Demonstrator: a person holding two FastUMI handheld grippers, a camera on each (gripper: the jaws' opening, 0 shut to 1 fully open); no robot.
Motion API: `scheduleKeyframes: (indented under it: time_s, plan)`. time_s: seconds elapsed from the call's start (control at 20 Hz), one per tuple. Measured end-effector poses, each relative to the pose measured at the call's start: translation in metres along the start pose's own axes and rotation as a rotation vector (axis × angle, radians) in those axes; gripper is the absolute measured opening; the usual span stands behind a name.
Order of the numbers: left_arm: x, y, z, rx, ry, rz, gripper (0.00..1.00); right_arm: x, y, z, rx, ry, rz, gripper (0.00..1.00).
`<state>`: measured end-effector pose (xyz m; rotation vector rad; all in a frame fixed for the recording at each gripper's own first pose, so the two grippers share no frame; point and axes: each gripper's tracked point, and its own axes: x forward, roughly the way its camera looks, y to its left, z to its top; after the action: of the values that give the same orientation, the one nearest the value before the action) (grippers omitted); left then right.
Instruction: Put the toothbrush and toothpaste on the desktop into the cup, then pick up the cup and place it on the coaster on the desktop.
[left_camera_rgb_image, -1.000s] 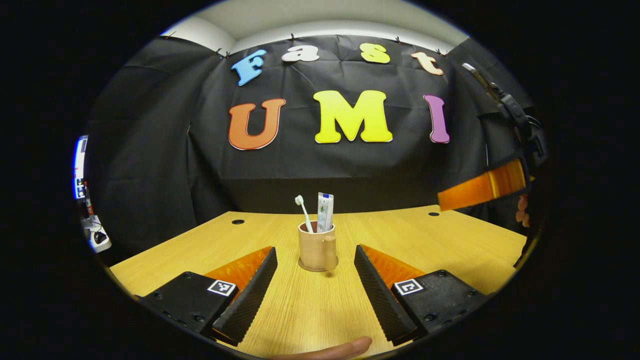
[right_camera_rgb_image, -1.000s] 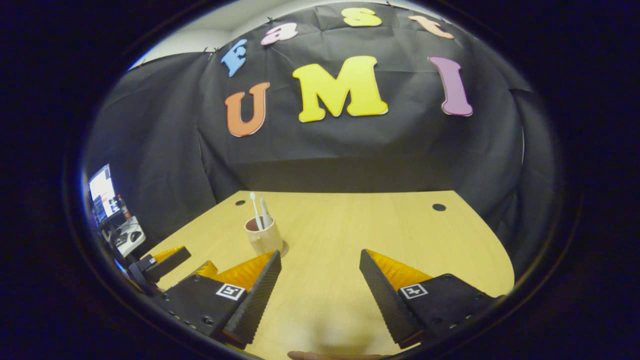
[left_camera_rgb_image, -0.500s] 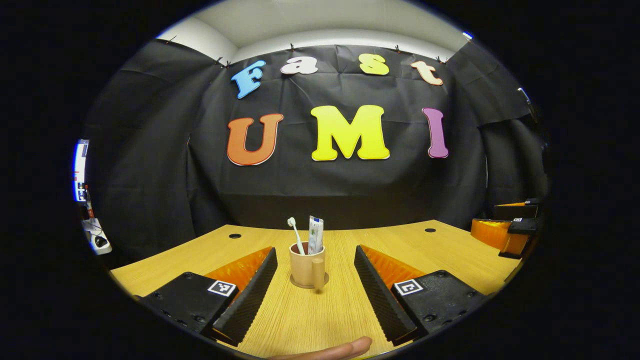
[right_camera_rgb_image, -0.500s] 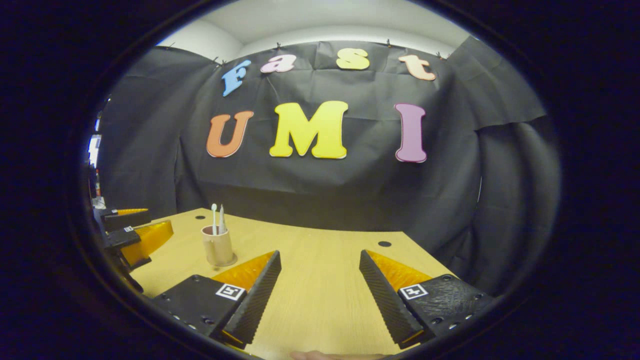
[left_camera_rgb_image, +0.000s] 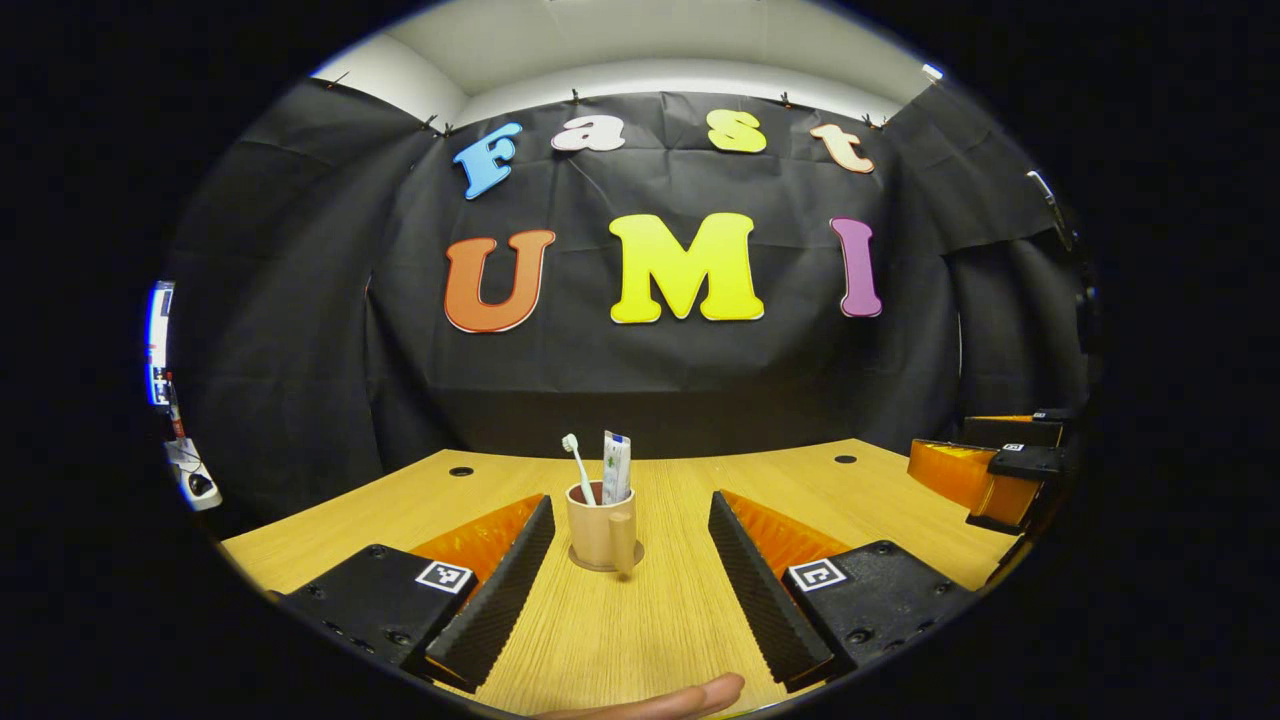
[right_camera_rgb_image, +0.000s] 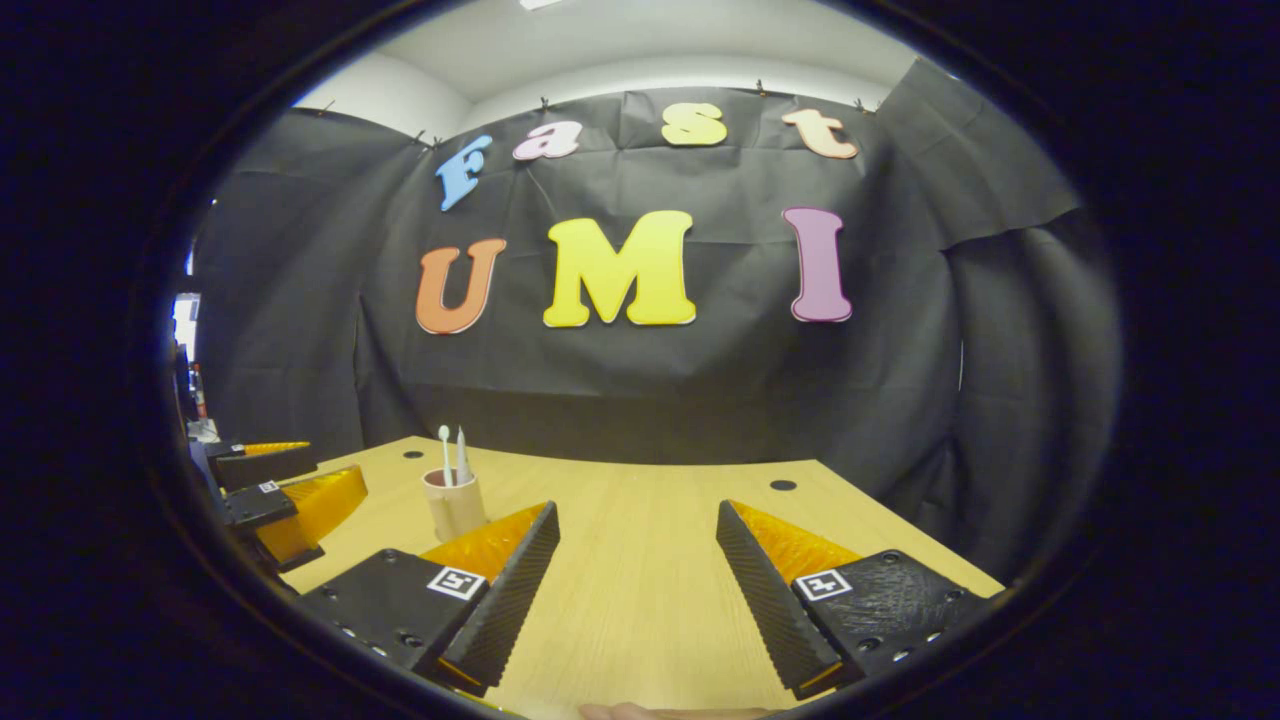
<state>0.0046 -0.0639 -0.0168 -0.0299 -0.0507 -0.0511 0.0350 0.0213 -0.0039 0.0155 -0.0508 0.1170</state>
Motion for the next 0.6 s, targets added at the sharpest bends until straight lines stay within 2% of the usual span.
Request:
scheduleKeyframes:
  time_s: [0.6]
  plan:
    - [0.002,0.008,0.013,-0.007,0.000,0.008,0.98,-0.006,-0.009,0.004,0.005,-0.019,-0.010,0.97]
